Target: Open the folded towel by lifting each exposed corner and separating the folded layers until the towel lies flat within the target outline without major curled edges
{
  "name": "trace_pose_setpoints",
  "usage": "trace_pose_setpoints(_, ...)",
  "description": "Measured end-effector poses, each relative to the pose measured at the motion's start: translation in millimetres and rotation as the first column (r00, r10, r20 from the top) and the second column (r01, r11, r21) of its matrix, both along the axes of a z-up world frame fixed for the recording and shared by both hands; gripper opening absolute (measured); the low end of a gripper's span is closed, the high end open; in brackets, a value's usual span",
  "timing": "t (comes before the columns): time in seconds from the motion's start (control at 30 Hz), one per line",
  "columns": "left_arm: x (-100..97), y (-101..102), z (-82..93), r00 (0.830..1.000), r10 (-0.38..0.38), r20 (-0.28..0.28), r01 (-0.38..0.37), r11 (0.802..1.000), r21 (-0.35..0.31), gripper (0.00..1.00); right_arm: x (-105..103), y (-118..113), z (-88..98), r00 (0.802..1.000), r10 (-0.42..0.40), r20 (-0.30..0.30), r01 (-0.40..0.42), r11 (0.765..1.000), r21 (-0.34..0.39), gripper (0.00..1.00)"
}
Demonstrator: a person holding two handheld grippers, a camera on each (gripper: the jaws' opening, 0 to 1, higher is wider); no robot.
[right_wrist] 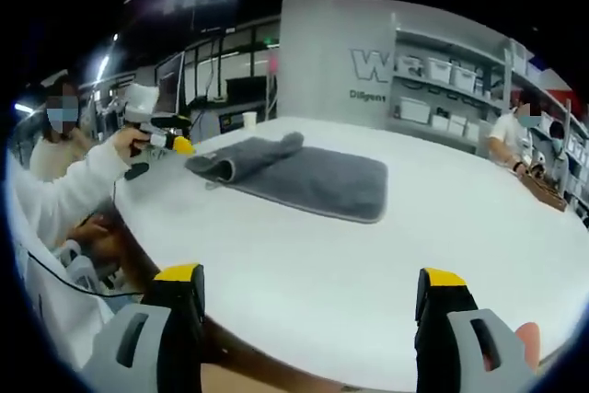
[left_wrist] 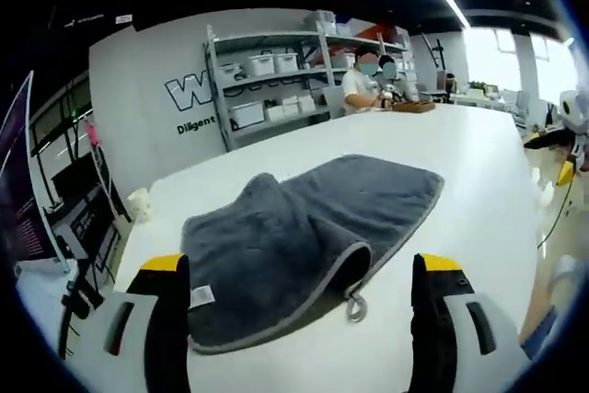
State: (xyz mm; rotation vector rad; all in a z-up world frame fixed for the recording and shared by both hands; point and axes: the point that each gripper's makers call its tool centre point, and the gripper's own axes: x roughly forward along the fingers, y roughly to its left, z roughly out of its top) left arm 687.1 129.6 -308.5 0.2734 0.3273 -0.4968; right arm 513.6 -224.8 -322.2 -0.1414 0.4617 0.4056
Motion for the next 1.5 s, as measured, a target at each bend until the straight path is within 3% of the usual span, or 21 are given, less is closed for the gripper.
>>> trace_pose_setpoints(0.23, -35.5, 11, -2.6, 1.000, 0.021, -0.016, -0.022, 0.997, -0.080, 0.99, 3, 13, -6.1, 0.999, 0.027, -0.020, -0.028, 0.999, -0.036, 0.96)
trace_pose_setpoints(0.47, -62.2, 20, -12.7, 0.999, 0.007, -0.042, -0.011, 0.997, -0.080, 1.00, 6, 26, -7.8, 0.999, 0.033, -0.026, -0.034, 0.998, -0.053, 0.96)
trace_pose_setpoints(0.67, -73.7, 28, -18.9, 1.000, 0.011, -0.027, -0.013, 0.997, -0.080, 1.00, 10, 36, -8.8, 0.998, 0.039, -0.052, -0.043, 0.996, -0.084, 0.96)
trace_pose_setpoints(0.77, -79.9, 24, -22.0, 0.999, -0.014, -0.038, 0.010, 0.994, -0.111, 1.00, 17, 42, 6.7, 1.000, 0.021, 0.020, -0.020, 0.999, -0.050, 0.95)
trace_pose_setpoints(0.93, -86.4, 27, -19.5, 0.999, -0.011, -0.030, 0.008, 0.993, -0.116, 1.00, 24, 50, 14.9, 0.999, 0.010, 0.043, -0.009, 0.999, -0.039, 0.95)
trace_pose_setpoints(1.27, -93.8, 31, -6.6, 1.000, -0.027, 0.004, 0.027, 0.989, -0.144, 1.00, 35, 61, 6.1, 1.000, 0.016, 0.003, -0.015, 0.998, -0.063, 0.95)
trace_pose_setpoints(1.5, -99.1, 36, -8.4, 1.000, -0.023, 0.001, 0.023, 0.987, -0.156, 1.00, 40, 61, 7.1, 1.000, 0.006, 0.024, -0.006, 1.000, -0.018, 0.94)
